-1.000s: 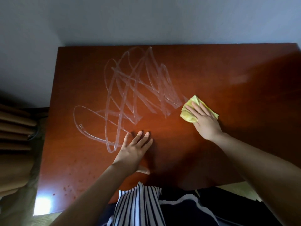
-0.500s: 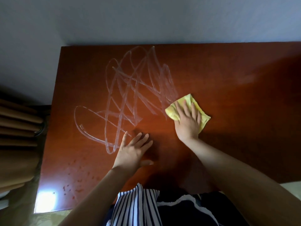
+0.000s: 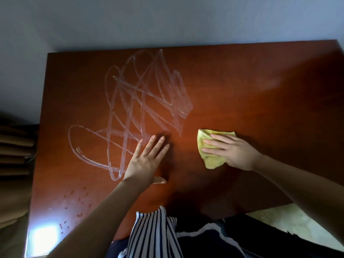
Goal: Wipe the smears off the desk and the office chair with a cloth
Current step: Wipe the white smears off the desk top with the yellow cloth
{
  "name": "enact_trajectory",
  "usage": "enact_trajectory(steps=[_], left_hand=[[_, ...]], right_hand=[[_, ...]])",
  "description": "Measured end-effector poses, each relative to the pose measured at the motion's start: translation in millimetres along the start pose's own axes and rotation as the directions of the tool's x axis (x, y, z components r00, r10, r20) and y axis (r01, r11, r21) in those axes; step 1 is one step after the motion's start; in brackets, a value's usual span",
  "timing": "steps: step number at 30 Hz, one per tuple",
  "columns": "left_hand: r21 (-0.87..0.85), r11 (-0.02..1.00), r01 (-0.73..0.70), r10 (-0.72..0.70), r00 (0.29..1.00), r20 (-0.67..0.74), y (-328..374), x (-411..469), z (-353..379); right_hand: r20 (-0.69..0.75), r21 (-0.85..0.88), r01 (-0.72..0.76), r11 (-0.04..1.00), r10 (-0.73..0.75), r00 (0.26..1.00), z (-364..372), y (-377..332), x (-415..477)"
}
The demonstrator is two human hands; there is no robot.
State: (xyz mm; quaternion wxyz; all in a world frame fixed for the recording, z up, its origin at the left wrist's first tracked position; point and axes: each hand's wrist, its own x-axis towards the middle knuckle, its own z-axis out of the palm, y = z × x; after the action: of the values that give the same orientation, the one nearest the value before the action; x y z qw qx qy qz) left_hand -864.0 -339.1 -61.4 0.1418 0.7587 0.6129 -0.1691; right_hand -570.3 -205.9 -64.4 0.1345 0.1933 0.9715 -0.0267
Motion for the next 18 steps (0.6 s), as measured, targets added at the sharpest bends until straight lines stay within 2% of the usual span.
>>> enact_trajectory(steps=[4, 7, 10, 13, 16, 18], left_hand=[[-0.037, 0.999, 0.026, -0.024, 0.998, 0.058, -3.5, 1.4, 5.8], [-0.047, 0.999, 0.021, -0.018, 0.998, 0.057, -4.1, 2.2, 5.7], [-0.051, 0.998, 0.022, -0.019, 0.998, 0.065, -4.3, 2.8, 5.0], [-0.055, 0.998, 0.027, -0.022, 0.997, 0.079, -4.5, 2.2, 4.6], [-0.047, 0.998, 0.029, -0.025, 0.996, 0.084, -3.8, 3.0, 4.5], [-0.044, 0.998, 0.037, -0.032, 0.995, 0.093, -3.3, 4.1, 4.0]], right_hand=[[0.039, 0.099, -0.211, 0.973, 0.208, 0.977, -0.9, 16.5, 15.3], [0.063, 0.151, -0.404, 0.902, 0.399, 0.915, -3.7, 26.8, 38.3], [0.071, 0.277, -0.533, 0.800, 0.536, 0.841, -10.4, 35.1, 73.4], [0.138, 0.356, -0.663, 0.659, 0.665, 0.734, -19.1, 39.9, 115.2], [0.129, 0.383, -0.778, 0.498, 0.805, 0.579, -22.9, 21.7, 144.9], [0.089, 0.391, -0.793, 0.468, 0.838, 0.538, -20.8, 0.0, 153.2]])
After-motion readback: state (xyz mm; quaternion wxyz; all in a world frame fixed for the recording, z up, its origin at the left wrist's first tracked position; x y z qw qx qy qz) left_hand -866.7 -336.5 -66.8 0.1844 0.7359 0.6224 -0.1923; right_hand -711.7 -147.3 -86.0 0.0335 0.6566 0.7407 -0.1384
